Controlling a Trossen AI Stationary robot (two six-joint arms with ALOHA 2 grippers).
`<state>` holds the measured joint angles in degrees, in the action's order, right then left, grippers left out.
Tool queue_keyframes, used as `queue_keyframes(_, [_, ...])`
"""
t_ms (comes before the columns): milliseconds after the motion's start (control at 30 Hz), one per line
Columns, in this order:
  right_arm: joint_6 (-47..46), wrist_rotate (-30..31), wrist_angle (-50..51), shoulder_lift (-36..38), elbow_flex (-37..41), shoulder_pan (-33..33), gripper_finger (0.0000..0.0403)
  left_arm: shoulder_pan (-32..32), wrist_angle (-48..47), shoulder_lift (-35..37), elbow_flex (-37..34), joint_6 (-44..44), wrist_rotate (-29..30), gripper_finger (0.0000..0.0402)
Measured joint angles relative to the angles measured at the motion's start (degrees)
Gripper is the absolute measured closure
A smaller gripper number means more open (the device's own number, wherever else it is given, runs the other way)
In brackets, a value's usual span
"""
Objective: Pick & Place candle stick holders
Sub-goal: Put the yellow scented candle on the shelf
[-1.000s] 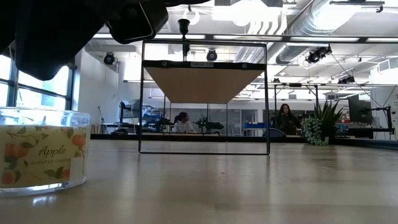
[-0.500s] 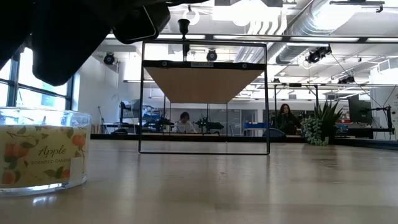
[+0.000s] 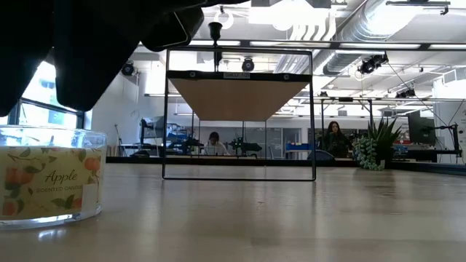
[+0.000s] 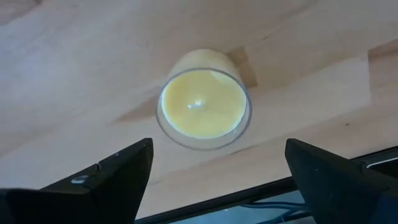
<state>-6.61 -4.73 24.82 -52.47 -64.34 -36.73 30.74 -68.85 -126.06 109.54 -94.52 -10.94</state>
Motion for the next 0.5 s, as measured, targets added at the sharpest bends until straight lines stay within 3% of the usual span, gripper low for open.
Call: queue_keyframes(500, [-1.07,0.13,0.13,-0.02,0.0,-0.02,0.0121,0.0,-0.13,-0.01,0.0,1.4,5.1,0.0046])
